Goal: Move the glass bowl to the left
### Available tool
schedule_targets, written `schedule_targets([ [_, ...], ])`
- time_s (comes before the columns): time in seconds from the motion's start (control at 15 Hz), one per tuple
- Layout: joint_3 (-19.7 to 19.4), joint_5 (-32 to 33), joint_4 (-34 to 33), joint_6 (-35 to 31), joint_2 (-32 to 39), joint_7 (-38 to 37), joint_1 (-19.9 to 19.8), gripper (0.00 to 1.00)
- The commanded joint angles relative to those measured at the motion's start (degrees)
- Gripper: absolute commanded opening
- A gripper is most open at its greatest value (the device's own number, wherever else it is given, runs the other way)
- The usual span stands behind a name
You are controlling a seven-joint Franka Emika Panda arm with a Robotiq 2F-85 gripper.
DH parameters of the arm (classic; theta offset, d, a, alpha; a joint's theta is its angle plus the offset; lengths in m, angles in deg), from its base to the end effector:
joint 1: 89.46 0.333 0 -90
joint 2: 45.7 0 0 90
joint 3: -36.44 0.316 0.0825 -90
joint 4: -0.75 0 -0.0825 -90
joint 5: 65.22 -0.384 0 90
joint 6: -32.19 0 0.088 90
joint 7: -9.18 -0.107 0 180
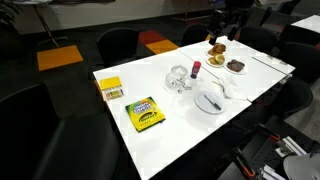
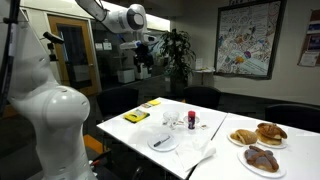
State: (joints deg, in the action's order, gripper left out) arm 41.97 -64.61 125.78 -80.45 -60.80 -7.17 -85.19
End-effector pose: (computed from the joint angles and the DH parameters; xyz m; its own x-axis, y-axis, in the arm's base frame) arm 0.4723 0.0836 0.5029 0.9922 -0.1122 0.0540 -0.1135 -0.9933 0.0207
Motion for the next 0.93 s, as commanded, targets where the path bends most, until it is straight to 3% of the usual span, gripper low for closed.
schedule_targets([
  [0.0,-3.18,-2.01,0.17,-1.01,3.41,8.30,-1.46,1.00],
  [0.27,-6.27,-3.10,-1.32,0.56,7.15,17.42,-2.28,1.00],
  [0.33,-5.17,-1.20,0.00,0.14,5.18,13.62,-2.13,1.00],
  [0.67,-5.86,-1.84,-0.46,0.17,6.53,15.90,-2.42,1.00],
  [0.87,-5.83,2.87,0.61,-7.43,6.38,17.44,-2.77,1.00],
])
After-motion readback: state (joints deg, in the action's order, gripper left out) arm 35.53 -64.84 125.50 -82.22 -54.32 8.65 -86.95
